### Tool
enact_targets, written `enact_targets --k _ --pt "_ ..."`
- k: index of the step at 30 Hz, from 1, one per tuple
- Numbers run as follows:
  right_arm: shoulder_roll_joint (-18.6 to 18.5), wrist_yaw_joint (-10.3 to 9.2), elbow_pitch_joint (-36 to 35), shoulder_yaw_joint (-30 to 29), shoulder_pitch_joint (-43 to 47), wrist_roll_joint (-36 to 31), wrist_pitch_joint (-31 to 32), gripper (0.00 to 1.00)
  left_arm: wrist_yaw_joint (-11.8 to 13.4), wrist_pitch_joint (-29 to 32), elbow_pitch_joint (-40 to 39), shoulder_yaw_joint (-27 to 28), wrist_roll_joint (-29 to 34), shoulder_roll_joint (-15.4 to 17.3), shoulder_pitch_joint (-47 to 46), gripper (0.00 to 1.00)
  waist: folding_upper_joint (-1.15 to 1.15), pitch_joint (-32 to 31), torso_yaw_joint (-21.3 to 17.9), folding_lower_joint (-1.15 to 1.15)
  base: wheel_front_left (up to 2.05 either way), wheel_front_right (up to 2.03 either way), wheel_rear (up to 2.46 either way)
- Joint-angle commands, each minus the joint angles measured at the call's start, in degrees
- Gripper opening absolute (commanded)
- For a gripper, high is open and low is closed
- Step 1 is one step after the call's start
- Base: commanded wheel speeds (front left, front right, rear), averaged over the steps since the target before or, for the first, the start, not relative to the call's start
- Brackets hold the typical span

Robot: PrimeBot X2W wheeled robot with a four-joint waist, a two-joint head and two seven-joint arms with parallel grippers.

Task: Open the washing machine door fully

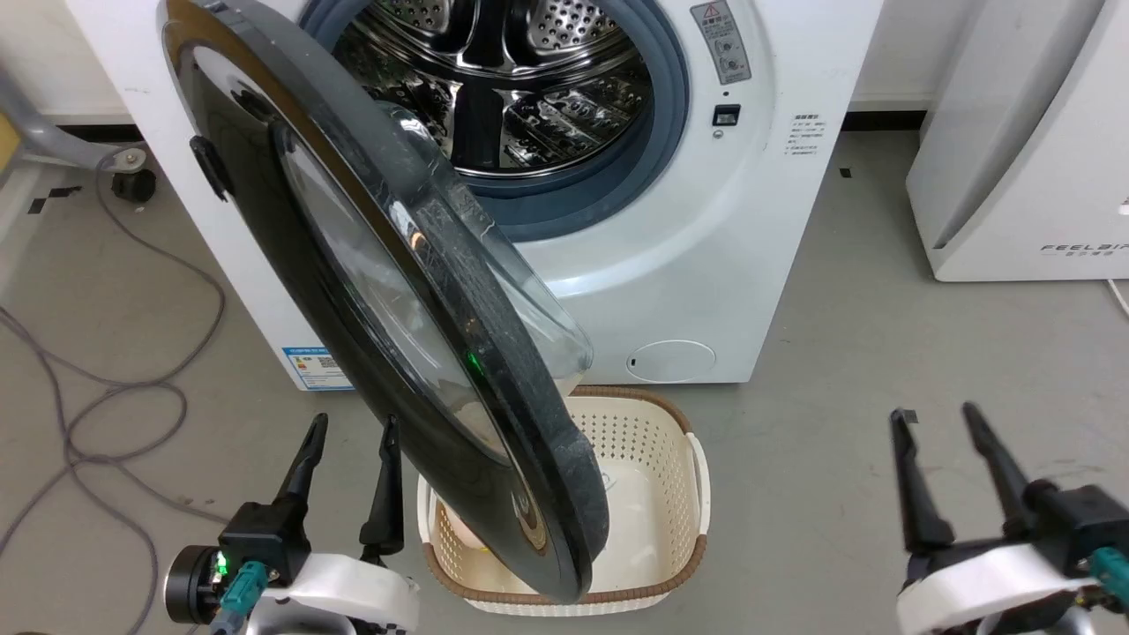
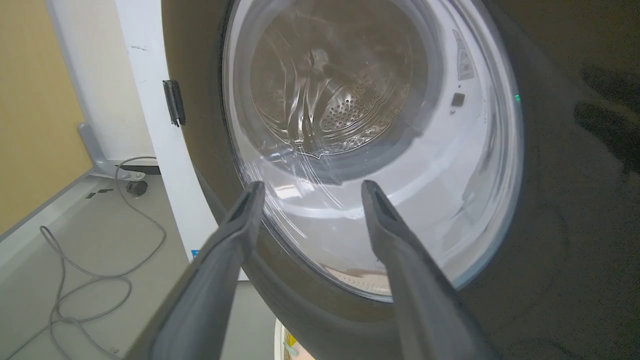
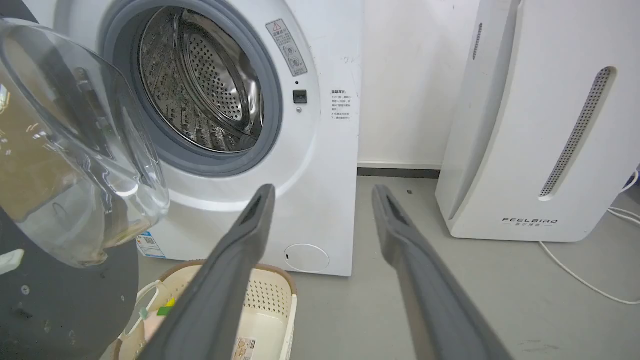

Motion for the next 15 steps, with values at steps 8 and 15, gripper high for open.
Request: enact_targets --k 8,15 --pt "0.3 0.05 2.1 0.9 1.2 0.9 0.1 1.00 -0.1 -0.3 0.9 -0.6 0.9 0.1 0.5 1.00 0.00 0.1 0.5 0.00 0.00 0.00 0.00" --pt "0.3 0.05 3.2 0.9 0.8 1.1 0.0 1.00 -0.4 -0.3 1.9 -0.8 0.9 0.1 0.6 0.00 0.00 -0.5 0.4 0.00 0.00 0.00 0.00"
